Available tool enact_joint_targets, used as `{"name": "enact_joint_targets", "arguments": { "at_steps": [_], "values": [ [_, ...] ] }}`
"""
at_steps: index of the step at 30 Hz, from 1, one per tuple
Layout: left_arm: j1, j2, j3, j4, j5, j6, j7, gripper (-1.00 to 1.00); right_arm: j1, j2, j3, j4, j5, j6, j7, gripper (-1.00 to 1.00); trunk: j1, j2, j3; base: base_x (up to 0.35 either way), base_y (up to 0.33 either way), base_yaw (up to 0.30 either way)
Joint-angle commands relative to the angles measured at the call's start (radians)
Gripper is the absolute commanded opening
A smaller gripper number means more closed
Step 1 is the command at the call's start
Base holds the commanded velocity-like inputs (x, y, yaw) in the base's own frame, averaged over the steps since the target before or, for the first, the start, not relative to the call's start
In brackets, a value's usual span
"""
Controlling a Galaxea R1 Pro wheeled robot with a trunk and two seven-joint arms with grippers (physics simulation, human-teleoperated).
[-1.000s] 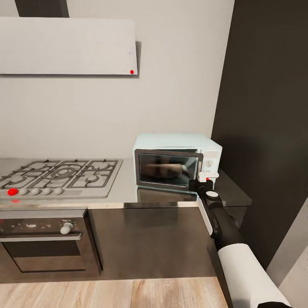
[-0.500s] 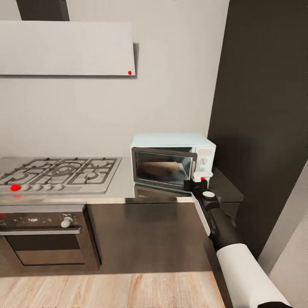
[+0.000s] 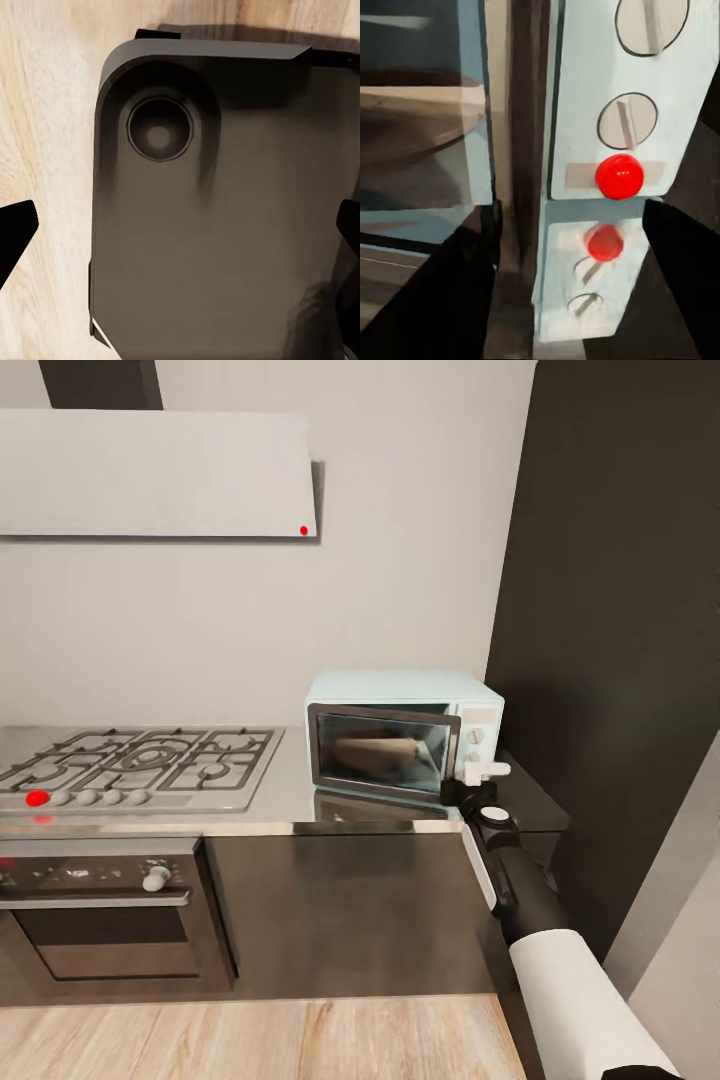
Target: In the kitchen, take the popcorn bag from the countertop, put it into the microwave, and heat it until the popcorn is cooked so the cooked popcorn ends up inside the bag.
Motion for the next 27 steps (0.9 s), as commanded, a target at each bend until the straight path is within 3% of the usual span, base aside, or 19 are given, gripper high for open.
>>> {"name": "enact_joint_targets", "arguments": {
  "at_steps": [1, 10, 14, 16, 18, 20, 27],
  "values": [
    [0.000, 0.000, 0.002, -0.001, 0.007, -0.001, 0.001, 1.00, -0.001, 0.000, 0.001, -0.002, 0.008, 0.008, -0.001, 1.00, 0.000, -0.001, -0.001, 0.000, 0.000, 0.000],
    [0.000, 0.000, 0.002, -0.001, 0.007, -0.001, 0.001, 1.00, -0.001, -0.005, 0.001, -0.006, 0.002, 0.021, 0.009, 1.00, 0.000, -0.001, -0.001, 0.000, 0.000, 0.000],
    [0.000, 0.000, 0.002, -0.001, 0.007, -0.001, 0.001, 1.00, -0.001, -0.015, 0.000, 0.001, -0.002, 0.086, 0.032, 1.00, 0.000, -0.001, -0.001, 0.000, 0.000, 0.000],
    [0.000, 0.000, 0.002, -0.001, 0.007, -0.001, 0.001, 1.00, -0.001, -0.062, -0.001, 0.011, -0.002, 0.126, 0.047, 1.00, 0.000, -0.001, -0.001, 0.000, 0.000, 0.000],
    [0.000, 0.000, 0.002, -0.001, 0.007, -0.001, 0.001, 1.00, -0.001, -0.127, -0.001, 0.014, -0.001, 0.139, 0.050, 1.00, 0.000, -0.001, -0.001, 0.000, 0.000, 0.000],
    [0.000, 0.000, 0.002, -0.001, 0.007, -0.001, 0.001, 1.00, -0.001, -0.154, -0.006, 0.015, -0.003, 0.141, 0.049, 1.00, 0.000, -0.001, -0.001, 0.000, 0.000, 0.000],
    [0.000, 0.000, 0.002, -0.002, 0.007, -0.001, 0.001, 1.00, -0.001, -0.164, -0.010, 0.013, -0.005, 0.134, 0.039, 1.00, 0.000, -0.001, -0.001, 0.000, 0.000, 0.000]
  ]
}}
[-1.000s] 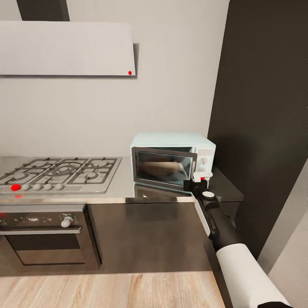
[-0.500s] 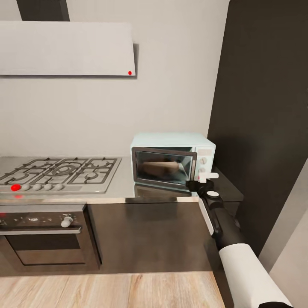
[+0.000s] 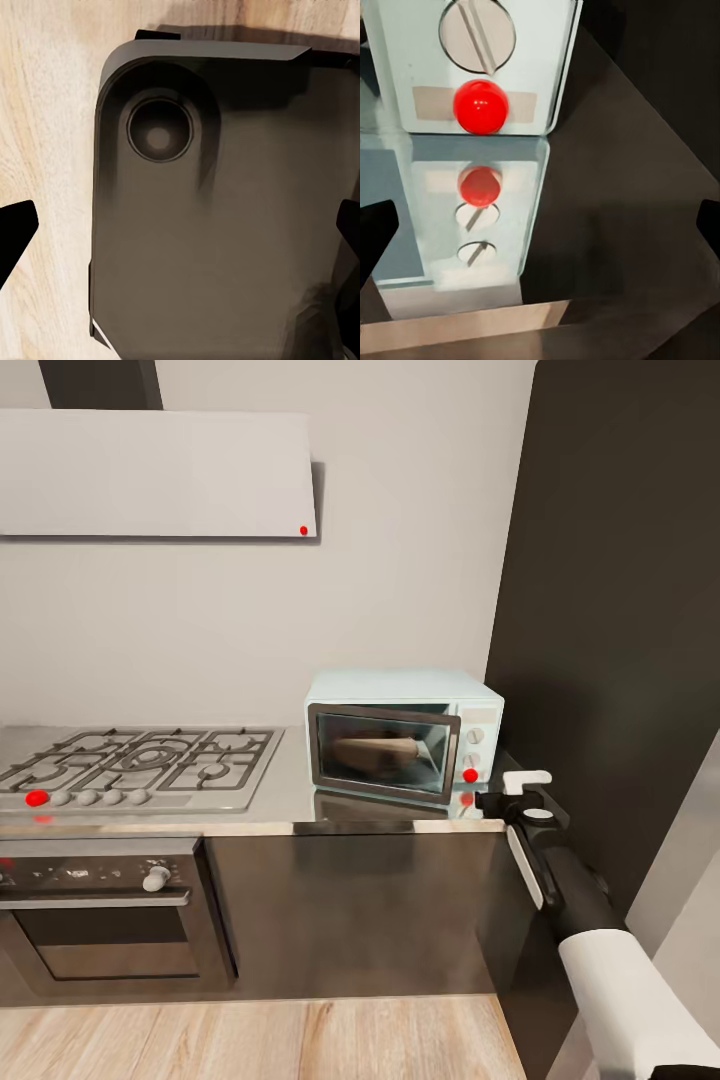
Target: In the kitchen, take the popcorn bag from the countertop, put it into the microwave, and heat it until the popcorn is cooked so the cooked popcorn ends up inside the bag.
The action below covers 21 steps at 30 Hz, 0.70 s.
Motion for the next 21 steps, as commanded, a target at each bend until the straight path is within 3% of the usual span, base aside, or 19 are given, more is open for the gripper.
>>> {"name": "enact_joint_targets", "arguments": {
  "at_steps": [1, 7, 21],
  "values": [
    [0.000, -0.001, 0.003, -0.002, 0.008, 0.000, 0.001, 1.00, 0.000, 0.001, 0.000, -0.002, 0.007, 0.005, 0.000, 1.00, 0.000, -0.001, -0.001, 0.000, 0.000, 0.000],
    [0.000, -0.001, 0.002, 0.000, 0.007, 0.000, 0.000, 1.00, 0.000, 0.009, -0.001, -0.003, 0.003, -0.015, -0.001, 1.00, 0.000, -0.001, -0.001, 0.073, 0.000, 0.000],
    [0.001, 0.000, 0.002, 0.000, 0.007, 0.000, 0.000, 1.00, 0.000, 0.009, -0.001, 0.000, 0.004, -0.052, -0.001, 1.00, 0.000, -0.001, -0.001, 0.184, 0.000, 0.000]
  ]
}}
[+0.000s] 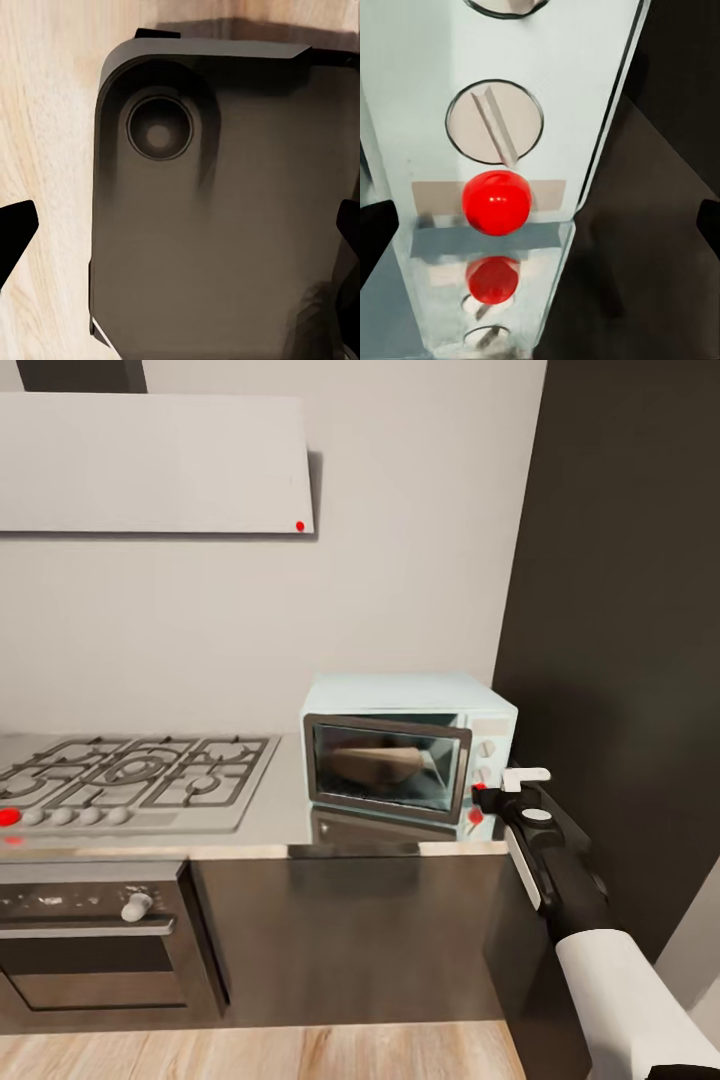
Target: In the kitchen, take the popcorn bag from the countertop, put it into the microwave, and heat it until the popcorn is cooked so the cooked popcorn ends up inside the bag.
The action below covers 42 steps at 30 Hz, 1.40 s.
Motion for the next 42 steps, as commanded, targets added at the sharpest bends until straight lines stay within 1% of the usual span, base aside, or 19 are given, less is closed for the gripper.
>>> {"name": "enact_joint_targets", "arguments": {
  "at_steps": [1, 13, 15, 16, 18, 20, 22, 29, 32, 33, 36, 39, 42],
  "values": [
    [0.000, 0.000, 0.002, -0.001, 0.007, 0.000, 0.001, 1.00, 0.000, 0.000, 0.000, -0.001, 0.007, 0.004, 0.002, 1.00, 0.000, 0.000, -0.001, 0.187, 0.000, 0.000],
    [0.000, 0.000, 0.002, -0.001, 0.007, 0.000, 0.001, 1.00, 0.000, 0.001, 0.002, 0.000, 0.003, -0.004, 0.012, 1.00, 0.000, 0.000, -0.001, 0.041, 0.000, 0.000],
    [0.000, 0.000, 0.002, -0.001, 0.007, 0.000, 0.001, 1.00, 0.000, 0.001, 0.002, 0.002, 0.003, -0.018, 0.021, 1.00, 0.000, 0.000, -0.001, 0.000, 0.000, 0.000],
    [0.000, 0.000, 0.002, -0.001, 0.007, 0.000, 0.001, 1.00, 0.000, 0.000, 0.001, 0.003, 0.002, -0.032, 0.053, 1.00, 0.000, 0.000, -0.001, 0.000, 0.000, 0.000],
    [0.000, 0.000, 0.002, -0.001, 0.007, 0.000, 0.001, 1.00, 0.000, -0.003, 0.001, 0.004, 0.001, -0.042, 0.150, 1.00, 0.000, 0.000, -0.001, 0.000, 0.000, 0.000],
    [-0.001, 0.000, 0.002, -0.001, 0.007, 0.000, 0.001, 1.00, 0.000, -0.006, 0.001, 0.006, 0.001, -0.056, 0.204, 1.00, 0.000, 0.000, -0.001, 0.000, 0.000, 0.000],
    [0.000, 0.000, 0.002, -0.001, 0.007, 0.000, 0.001, 1.00, 0.000, -0.008, 0.001, 0.006, 0.000, -0.069, 0.225, 1.00, 0.000, 0.000, -0.001, 0.000, 0.000, 0.000],
    [0.000, 0.000, 0.002, -0.001, 0.007, 0.000, 0.001, 1.00, 0.000, -0.016, -0.001, 0.007, 0.000, -0.076, 0.252, 1.00, 0.000, 0.000, -0.001, 0.000, 0.000, 0.000],
    [0.000, 0.000, 0.002, -0.001, 0.007, 0.000, 0.001, 1.00, 0.000, -0.040, -0.001, 0.015, 0.000, -0.076, 0.316, 1.00, 0.000, 0.000, -0.001, 0.000, 0.000, 0.000],
    [0.000, 0.000, 0.002, -0.001, 0.007, -0.001, 0.000, 1.00, 0.000, -0.058, -0.001, 0.034, 0.001, -0.082, 0.371, 1.00, 0.000, 0.000, -0.001, 0.000, 0.000, 0.000],
    [0.000, 0.000, 0.000, -0.002, 0.006, -0.002, -0.002, 1.00, 0.000, -0.072, -0.002, 0.060, 0.003, -0.108, 0.455, 1.00, 0.000, 0.000, -0.001, -0.003, 0.000, 0.000],
    [0.000, -0.001, 0.001, -0.003, 0.007, -0.002, -0.001, 1.00, 0.000, -0.075, -0.004, 0.064, 0.004, -0.118, 0.473, 1.00, 0.000, 0.000, -0.001, -0.144, 0.000, 0.000],
    [0.000, -0.002, 0.002, -0.002, 0.007, -0.002, 0.000, 1.00, 0.000, -0.075, -0.004, 0.065, 0.004, -0.120, 0.476, 1.00, 0.000, 0.000, -0.001, -0.279, 0.005, 0.000]
  ]
}}
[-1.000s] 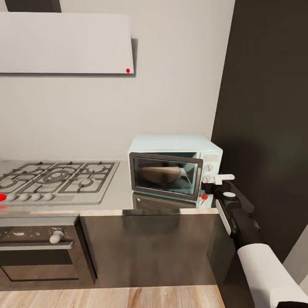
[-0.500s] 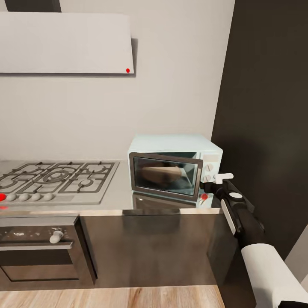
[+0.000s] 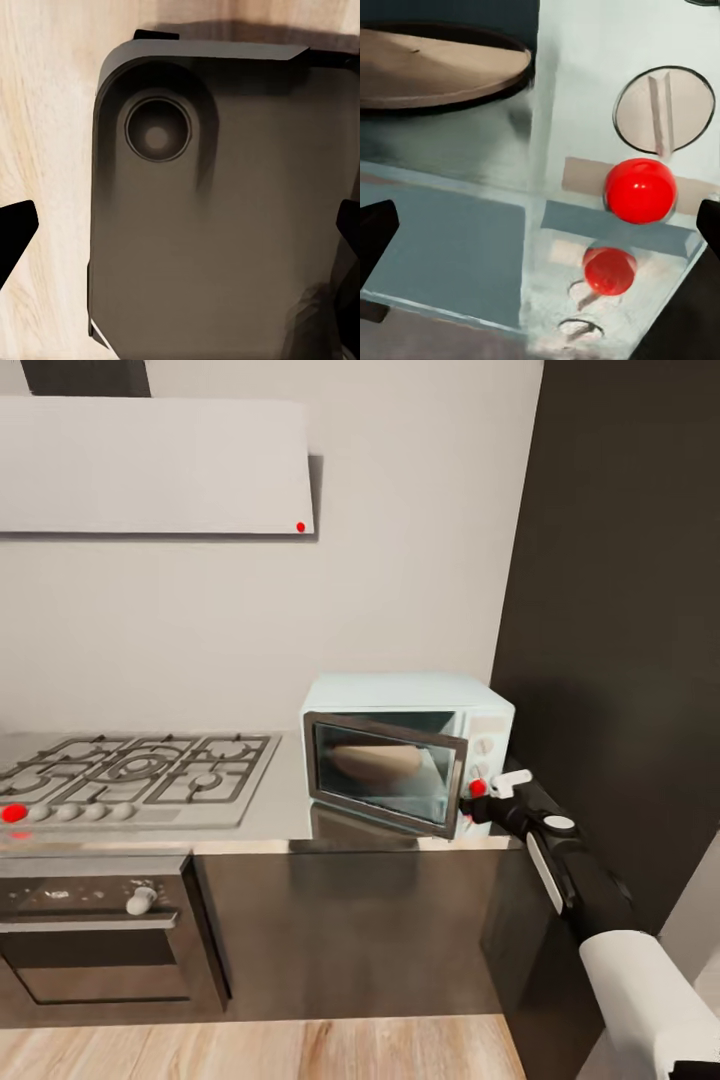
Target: In the kitchen, take the popcorn bag from the countertop, put it into the microwave, and heat it until the popcorn is cooked so the cooked popcorn ends up inside the bag.
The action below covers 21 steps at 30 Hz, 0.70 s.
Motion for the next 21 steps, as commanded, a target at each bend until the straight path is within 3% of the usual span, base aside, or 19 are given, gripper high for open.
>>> {"name": "enact_joint_targets", "arguments": {
  "at_steps": [1, 10, 21],
  "values": [
    [-0.001, 0.000, 0.002, -0.001, 0.007, -0.001, 0.001, 1.00, 0.000, 0.001, 0.013, -0.001, -0.001, 0.006, 0.014, 1.00, -0.001, 0.000, -0.001, -0.306, 0.044, 0.000],
    [-0.001, 0.000, 0.002, 0.000, 0.008, 0.000, 0.001, 1.00, 0.000, 0.009, 0.014, -0.001, -0.001, 0.001, 0.011, 1.00, -0.001, 0.000, -0.001, -0.302, 0.115, 0.000],
    [-0.001, 0.000, 0.002, 0.000, 0.008, 0.000, 0.001, 1.00, 0.000, 0.017, 0.014, -0.001, -0.002, -0.001, 0.003, 1.00, -0.001, 0.000, -0.001, -0.144, 0.284, 0.000]
  ]
}}
